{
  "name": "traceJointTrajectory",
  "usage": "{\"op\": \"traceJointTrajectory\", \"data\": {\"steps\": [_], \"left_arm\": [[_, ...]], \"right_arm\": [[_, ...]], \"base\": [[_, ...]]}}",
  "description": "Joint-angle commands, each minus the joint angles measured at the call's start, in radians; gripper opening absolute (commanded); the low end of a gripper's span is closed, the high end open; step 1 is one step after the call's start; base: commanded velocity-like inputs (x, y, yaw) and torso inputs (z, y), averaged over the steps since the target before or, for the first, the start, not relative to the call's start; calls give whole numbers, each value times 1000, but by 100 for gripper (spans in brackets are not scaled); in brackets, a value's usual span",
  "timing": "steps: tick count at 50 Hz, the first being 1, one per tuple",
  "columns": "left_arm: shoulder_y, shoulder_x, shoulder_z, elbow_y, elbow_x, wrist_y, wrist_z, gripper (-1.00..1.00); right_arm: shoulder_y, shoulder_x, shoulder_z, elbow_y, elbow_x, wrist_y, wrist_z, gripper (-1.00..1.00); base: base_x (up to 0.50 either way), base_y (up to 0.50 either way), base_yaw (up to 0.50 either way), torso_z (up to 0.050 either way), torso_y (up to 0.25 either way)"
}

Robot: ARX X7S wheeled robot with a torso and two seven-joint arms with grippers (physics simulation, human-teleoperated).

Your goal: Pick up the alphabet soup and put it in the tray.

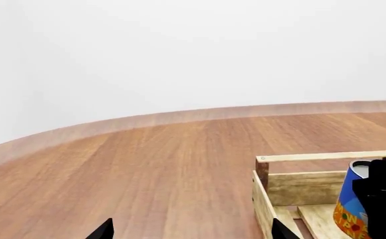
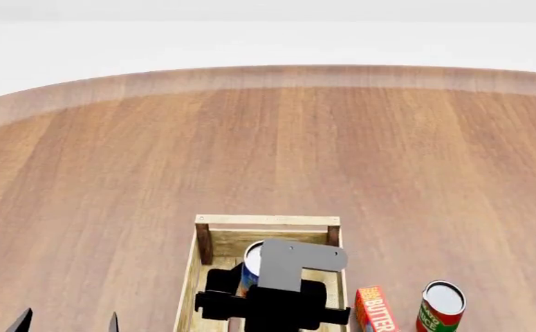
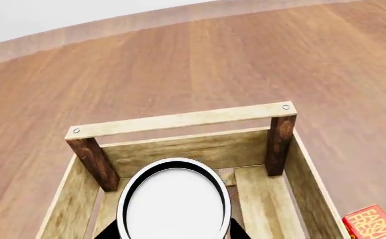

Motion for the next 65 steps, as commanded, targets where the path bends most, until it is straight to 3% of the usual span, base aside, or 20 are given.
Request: {"op": "traceJointTrajectory", "data": {"steps": [1, 13, 46, 65], "left_arm": [[0, -3, 2, 3, -2, -1, -4, 100], [-5, -3, 6, -5, 1, 6, -6, 100], [-6, -9, 12, -1, -6, 4, -13, 100], [-6, -11, 16, -1, -8, 7, -17, 100]], "right_arm": [[30, -1, -67, 24, 17, -33, 5, -100], [47, -7, -163, 104, 91, -95, 2, -100], [154, -10, -742, 272, 625, -332, 14, -100], [157, -10, -846, 283, 721, -365, 10, -100]], "base": [[0, 0, 0, 0, 0], [0, 0, 0, 0, 1], [0, 0, 0, 0, 1], [0, 0, 0, 0, 1]]}}
